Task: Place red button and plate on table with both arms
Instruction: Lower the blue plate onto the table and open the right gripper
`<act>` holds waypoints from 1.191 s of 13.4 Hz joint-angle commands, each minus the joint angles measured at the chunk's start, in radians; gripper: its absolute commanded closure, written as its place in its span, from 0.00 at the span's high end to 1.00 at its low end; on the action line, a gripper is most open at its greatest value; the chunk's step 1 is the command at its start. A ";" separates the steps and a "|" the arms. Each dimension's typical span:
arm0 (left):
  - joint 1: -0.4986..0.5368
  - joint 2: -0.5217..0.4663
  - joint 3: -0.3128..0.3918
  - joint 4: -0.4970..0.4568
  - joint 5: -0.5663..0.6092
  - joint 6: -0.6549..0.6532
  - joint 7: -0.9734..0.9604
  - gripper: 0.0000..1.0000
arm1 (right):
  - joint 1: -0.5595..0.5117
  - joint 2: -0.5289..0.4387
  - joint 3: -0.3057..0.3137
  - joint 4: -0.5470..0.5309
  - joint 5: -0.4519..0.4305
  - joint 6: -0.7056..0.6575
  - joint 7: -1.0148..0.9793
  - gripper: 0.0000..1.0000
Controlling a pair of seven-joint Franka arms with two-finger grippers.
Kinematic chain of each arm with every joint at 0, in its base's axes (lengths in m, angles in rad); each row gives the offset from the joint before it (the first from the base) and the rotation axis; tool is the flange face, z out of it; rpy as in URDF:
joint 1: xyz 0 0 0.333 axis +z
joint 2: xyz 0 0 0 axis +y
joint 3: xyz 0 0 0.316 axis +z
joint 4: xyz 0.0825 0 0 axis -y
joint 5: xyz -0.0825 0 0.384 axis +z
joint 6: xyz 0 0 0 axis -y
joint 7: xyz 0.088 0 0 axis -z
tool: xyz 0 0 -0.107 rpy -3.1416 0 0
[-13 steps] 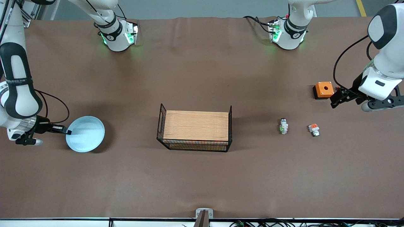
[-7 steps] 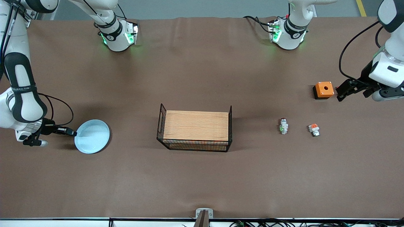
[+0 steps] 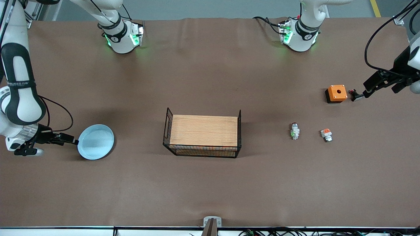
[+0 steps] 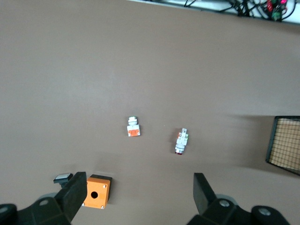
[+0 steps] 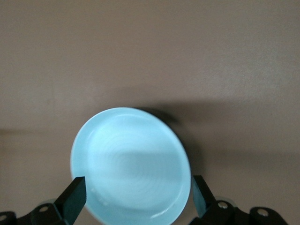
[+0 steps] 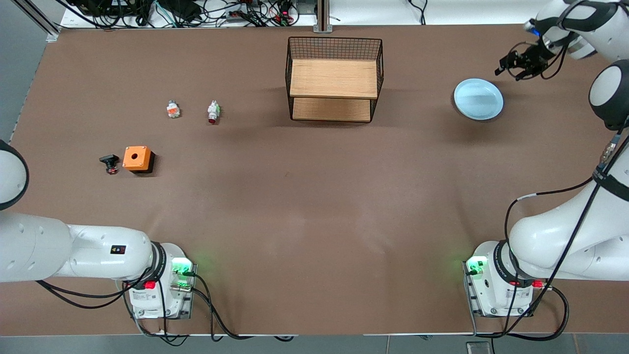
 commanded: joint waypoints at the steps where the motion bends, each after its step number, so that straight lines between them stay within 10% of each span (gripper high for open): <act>1: -0.006 -0.001 0.012 0.039 -0.022 -0.024 0.008 1.00 | 0.082 -0.125 -0.001 0.017 -0.159 -0.152 0.241 1.00; 16: -0.007 0.140 0.009 0.139 -0.057 -0.120 0.023 1.00 | 0.188 -0.420 -0.004 0.207 -0.364 -0.621 0.464 1.00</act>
